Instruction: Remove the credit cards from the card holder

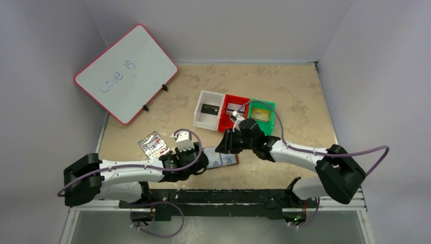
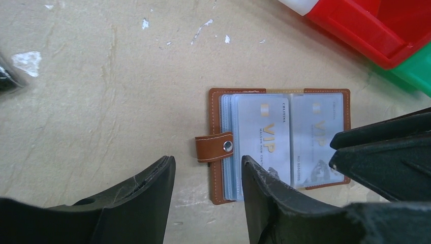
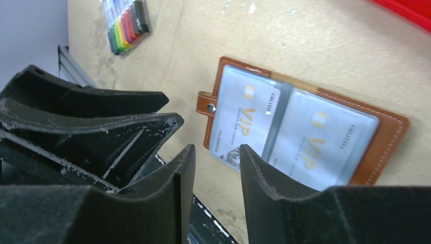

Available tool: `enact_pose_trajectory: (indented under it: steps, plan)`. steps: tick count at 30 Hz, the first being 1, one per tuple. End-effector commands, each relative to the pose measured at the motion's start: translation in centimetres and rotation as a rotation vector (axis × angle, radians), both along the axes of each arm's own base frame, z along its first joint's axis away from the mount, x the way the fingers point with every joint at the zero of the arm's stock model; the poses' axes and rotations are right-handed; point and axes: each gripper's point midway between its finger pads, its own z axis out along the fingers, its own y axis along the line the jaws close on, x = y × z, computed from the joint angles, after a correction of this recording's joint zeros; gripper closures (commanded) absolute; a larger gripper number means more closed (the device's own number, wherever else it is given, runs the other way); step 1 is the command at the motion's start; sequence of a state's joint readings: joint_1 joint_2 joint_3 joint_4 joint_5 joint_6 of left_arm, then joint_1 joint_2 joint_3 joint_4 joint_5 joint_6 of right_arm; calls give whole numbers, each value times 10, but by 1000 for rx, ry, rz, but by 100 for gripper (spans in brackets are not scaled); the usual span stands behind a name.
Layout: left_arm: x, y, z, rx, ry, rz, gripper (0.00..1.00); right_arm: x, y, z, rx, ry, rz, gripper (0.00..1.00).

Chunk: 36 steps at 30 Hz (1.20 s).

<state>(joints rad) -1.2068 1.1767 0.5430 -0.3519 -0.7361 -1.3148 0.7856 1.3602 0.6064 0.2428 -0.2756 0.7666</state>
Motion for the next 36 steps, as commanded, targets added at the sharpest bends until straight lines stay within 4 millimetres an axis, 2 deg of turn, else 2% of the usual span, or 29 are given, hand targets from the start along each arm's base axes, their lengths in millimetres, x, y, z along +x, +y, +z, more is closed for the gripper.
enact_pose_trajectory:
  steps: [1, 5, 13, 16, 22, 29, 33, 36]
  plan:
    - [3, -22, 1, -29, -6, -35, 49, 9, -14, -2, -32, -33, -47, 60]
    - [5, -33, -7, 45, 25, -59, 50, 16, -18, -4, 26, -14, -18, 64]
    - [6, -38, -9, 23, 18, -55, 53, 5, -1, -19, 107, 45, 71, 67]
    - [3, -42, -15, 30, 38, -76, 54, 9, -4, -31, 79, 60, 42, 68]
    - [3, -47, -27, 97, 58, -103, 63, 7, -11, -44, 41, 73, 19, 70]
    - [3, -40, -35, 151, 68, -84, 66, 4, -18, -55, 31, 92, -21, 72]
    - [3, -38, -32, 149, 61, -76, 66, 1, -14, -50, 77, 91, -15, 78]
    - [3, -39, -22, 121, 21, -65, 65, -6, -15, -46, 144, 137, -62, 83]
